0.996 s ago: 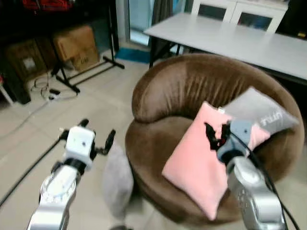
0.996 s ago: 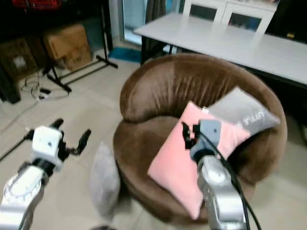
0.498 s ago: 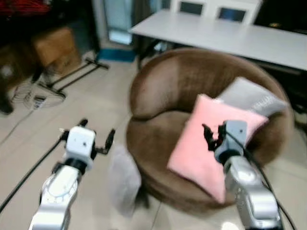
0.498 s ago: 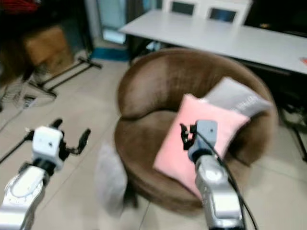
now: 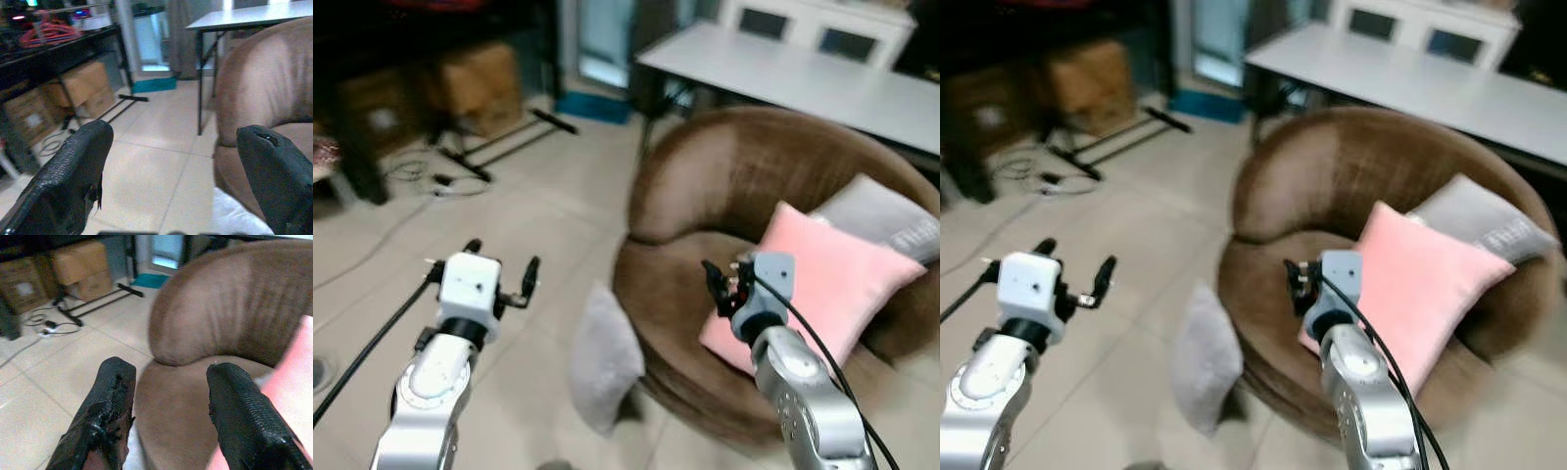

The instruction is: Move the pillow to the sofa from floor

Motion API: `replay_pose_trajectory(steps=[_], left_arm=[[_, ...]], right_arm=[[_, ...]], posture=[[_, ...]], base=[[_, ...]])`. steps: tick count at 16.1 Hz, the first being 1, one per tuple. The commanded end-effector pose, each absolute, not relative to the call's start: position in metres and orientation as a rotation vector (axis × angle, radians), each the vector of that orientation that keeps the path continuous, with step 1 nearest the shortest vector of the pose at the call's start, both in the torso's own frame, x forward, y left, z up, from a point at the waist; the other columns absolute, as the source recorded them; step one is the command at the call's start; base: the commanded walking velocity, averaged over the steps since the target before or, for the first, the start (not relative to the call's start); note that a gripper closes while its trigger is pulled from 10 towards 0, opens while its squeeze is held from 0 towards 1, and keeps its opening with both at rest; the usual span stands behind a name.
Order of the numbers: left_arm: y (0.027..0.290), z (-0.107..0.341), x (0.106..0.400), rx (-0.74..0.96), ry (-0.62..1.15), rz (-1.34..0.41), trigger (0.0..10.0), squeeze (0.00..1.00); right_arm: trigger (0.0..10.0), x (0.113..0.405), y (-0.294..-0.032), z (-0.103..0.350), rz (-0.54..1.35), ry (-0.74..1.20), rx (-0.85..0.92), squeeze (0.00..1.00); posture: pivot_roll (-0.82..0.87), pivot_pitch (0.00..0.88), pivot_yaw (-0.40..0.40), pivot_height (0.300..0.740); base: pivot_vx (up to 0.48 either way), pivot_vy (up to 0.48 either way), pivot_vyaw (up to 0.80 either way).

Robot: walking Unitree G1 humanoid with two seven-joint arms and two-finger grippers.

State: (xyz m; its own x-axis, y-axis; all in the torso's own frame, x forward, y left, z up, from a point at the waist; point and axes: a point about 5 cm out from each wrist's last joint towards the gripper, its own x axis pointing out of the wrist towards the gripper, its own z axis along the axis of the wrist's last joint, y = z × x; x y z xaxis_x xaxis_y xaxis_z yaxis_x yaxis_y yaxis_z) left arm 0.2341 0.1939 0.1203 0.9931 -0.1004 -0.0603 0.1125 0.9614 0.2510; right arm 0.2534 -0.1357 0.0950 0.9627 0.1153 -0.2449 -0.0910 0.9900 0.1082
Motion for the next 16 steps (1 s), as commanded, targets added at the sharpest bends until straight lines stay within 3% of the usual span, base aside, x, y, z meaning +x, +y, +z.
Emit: replay_pose_trajectory(steps=[1,3,9,13,16], left_arm=[[0.1907,0.1236,0.2334,0.262,0.039,-0.115,10.0,0.20],[0.1937,0.1213,0.2333,0.283,0.064,-0.105,10.0,0.19],[0.1953,0.1228,0.2365,0.317,0.061,-0.078,10.0,0.21],[0.1954,0.1217,0.2376,0.317,0.070,-0.074,10.0,0.21],[0.1922,0.1163,0.2355,0.296,0.074,-0.099,10.0,0.18]], right_arm=[[10.0,0.2532,-0.1395,0.0977,0.095,0.246,0.079,0.00],[10.0,0.2530,-0.1390,0.0960,0.097,0.250,0.073,0.00],[10.0,0.2588,-0.1416,0.0932,0.074,0.265,0.047,0.00],[10.0,0.2595,-0.1407,0.0940,0.086,0.258,0.052,0.00],[10.0,0.2563,-0.1469,0.0884,0.093,0.281,0.021,0.00]], posture=[[0.01,0.000,-0.049,0.740],[0.01,0.000,-0.049,0.740],[0.01,0.000,-0.055,0.740],[0.01,0.000,-0.057,0.740],[0.01,0.000,-0.057,0.740]], base=[[0.480,0.000,0.80],[0.467,0.000,0.80],[0.380,0.000,0.00],[0.388,0.000,0.71],[0.000,0.000,0.00]])
